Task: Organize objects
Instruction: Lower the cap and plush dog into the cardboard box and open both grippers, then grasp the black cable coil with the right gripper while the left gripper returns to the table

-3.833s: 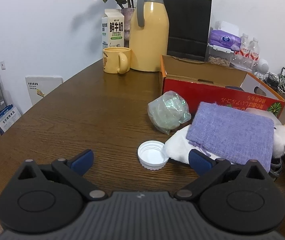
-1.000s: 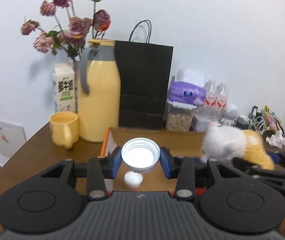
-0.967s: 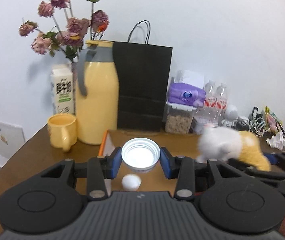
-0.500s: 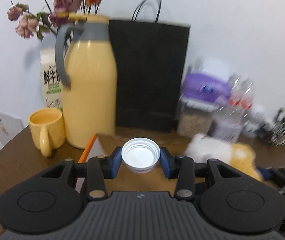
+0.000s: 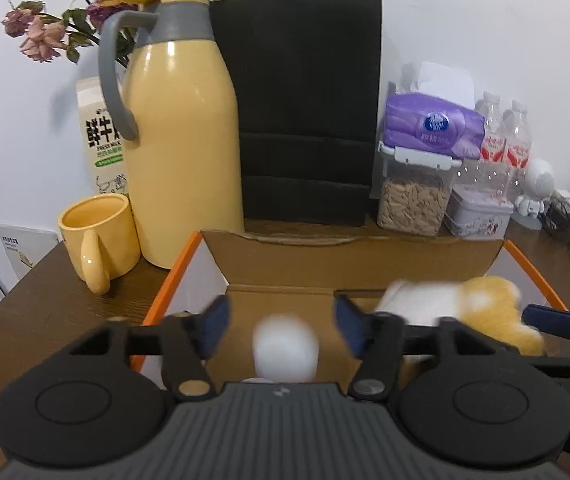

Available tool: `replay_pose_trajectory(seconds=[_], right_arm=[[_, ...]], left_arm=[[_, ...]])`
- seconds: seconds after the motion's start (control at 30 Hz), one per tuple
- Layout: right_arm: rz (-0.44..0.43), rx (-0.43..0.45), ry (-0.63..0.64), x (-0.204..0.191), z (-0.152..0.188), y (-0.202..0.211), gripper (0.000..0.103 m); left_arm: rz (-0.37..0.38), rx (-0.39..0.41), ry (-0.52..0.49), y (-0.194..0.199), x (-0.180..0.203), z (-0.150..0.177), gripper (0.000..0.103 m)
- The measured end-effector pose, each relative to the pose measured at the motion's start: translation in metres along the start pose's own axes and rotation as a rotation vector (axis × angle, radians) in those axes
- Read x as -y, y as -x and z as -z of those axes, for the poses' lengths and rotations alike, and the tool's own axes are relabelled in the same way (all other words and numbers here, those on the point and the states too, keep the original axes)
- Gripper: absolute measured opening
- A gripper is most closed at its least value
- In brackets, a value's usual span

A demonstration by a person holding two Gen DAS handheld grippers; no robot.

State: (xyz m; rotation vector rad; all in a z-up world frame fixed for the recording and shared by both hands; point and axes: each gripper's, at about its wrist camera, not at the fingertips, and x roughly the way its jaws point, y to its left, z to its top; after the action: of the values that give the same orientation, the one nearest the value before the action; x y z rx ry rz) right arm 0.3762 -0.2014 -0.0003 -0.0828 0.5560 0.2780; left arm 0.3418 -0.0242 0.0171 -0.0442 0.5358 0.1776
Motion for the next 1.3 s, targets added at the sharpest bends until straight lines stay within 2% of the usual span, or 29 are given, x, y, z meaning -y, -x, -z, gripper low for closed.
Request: replay_pose_trajectory(seconds=[0.03, 0.1, 0.17, 0.2, 0.23, 0.47, 0.73, 1.0, 1.13, 1.3], right_arm=[[-0.001, 0.006, 0.001, 0.000, -0.001, 0.001, 0.083], [0.007, 0.012, 0.003, 0.000, -0.002, 0.003, 0.086], [0.004, 0.012, -0.006, 0.002, -0.002, 0.003, 0.096], [0.005, 0.014, -0.011, 0.003, -0.002, 0.003, 0.102], [0.006, 0.015, -0.013, 0.003, -0.003, 0.004, 0.103], [-0.001, 0.018, -0.016, 0.002, -0.004, 0.006, 0.103], [-0.001, 0.050, 0.009, -0.003, -0.007, 0.023, 0.103], [0.024, 0.138, 0.030, -0.006, -0.007, 0.076, 0.103], [0.031, 0.185, 0.058, -0.013, 0.001, 0.110, 0.103], [0.010, 0.213, 0.071, -0.022, 0.023, 0.152, 0.103]], left_arm=[[-0.006, 0.011, 0.005, 0.002, -0.001, -0.001, 0.082], [-0.014, 0.030, 0.010, 0.006, -0.002, -0.002, 0.091], [-0.015, 0.041, 0.018, 0.008, -0.003, -0.004, 0.103], [-0.020, 0.053, 0.021, 0.010, -0.003, -0.004, 0.103], [-0.024, 0.056, 0.018, 0.010, -0.003, -0.005, 0.103], [-0.021, 0.054, 0.020, 0.012, -0.002, -0.005, 0.103], [0.012, 0.101, 0.033, 0.036, -0.004, -0.011, 0.103], [0.046, 0.166, 0.028, 0.084, -0.016, -0.010, 0.103], [0.048, 0.190, 0.023, 0.114, -0.027, 0.003, 0.103], [0.039, 0.177, 0.030, 0.144, -0.049, 0.024, 0.103]])
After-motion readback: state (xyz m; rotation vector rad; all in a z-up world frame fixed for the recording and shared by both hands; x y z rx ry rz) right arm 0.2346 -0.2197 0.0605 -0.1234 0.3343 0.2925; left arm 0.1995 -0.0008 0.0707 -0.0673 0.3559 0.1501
